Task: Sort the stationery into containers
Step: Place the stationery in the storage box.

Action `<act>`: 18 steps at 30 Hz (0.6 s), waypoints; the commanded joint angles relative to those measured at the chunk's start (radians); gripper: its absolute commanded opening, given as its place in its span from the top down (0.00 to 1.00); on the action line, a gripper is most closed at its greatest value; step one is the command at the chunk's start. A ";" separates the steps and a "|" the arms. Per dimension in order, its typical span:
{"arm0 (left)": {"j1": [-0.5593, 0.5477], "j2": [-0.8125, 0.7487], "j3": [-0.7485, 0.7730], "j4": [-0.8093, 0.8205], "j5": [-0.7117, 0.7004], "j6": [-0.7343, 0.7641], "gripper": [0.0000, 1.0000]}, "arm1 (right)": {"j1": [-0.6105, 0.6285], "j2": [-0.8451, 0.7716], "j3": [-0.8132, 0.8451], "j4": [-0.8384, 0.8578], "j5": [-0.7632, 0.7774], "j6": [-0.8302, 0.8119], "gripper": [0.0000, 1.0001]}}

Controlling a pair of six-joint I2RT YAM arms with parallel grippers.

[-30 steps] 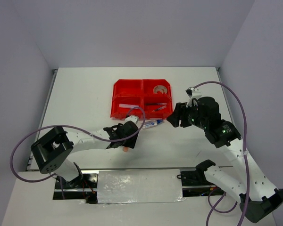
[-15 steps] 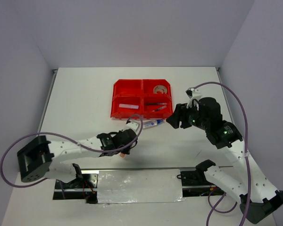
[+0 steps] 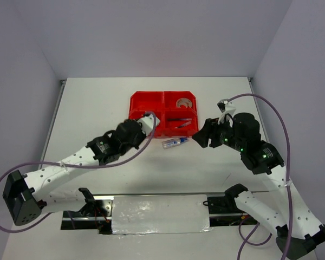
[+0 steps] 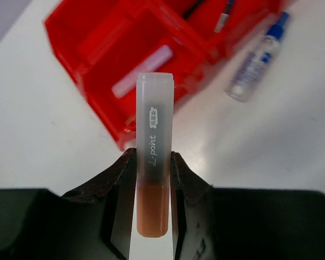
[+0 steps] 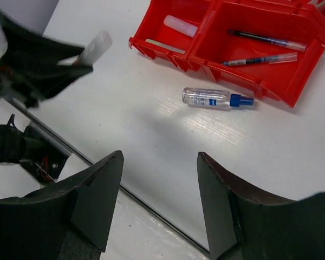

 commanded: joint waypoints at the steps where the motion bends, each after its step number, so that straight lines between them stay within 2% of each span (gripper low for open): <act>1: 0.214 -0.014 0.008 0.204 0.279 0.381 1.00 | 0.007 -0.032 0.053 0.001 -0.034 0.011 0.35; 4: 0.341 0.049 0.082 0.239 0.447 0.528 1.00 | 0.007 -0.057 0.043 0.000 -0.065 0.036 0.35; 6: 0.372 0.087 0.104 0.253 0.613 0.628 1.00 | 0.009 -0.078 0.025 0.023 -0.117 0.057 0.35; 7: 0.390 0.130 0.116 0.256 0.659 0.729 1.00 | 0.012 -0.099 0.010 0.032 -0.131 0.064 0.35; 9: 0.424 0.219 0.168 0.221 0.769 0.806 1.00 | 0.011 -0.113 0.008 0.032 -0.127 0.071 0.35; 13: 0.458 0.374 0.301 0.048 0.864 0.879 1.00 | 0.011 -0.143 0.025 0.001 -0.084 0.065 0.29; 16: 0.461 0.432 0.315 0.066 0.866 0.882 1.00 | 0.011 -0.166 0.033 -0.016 -0.035 0.064 0.21; 18: 0.461 0.448 0.300 0.090 0.880 0.882 1.00 | 0.009 -0.172 0.036 -0.017 -0.018 0.061 0.20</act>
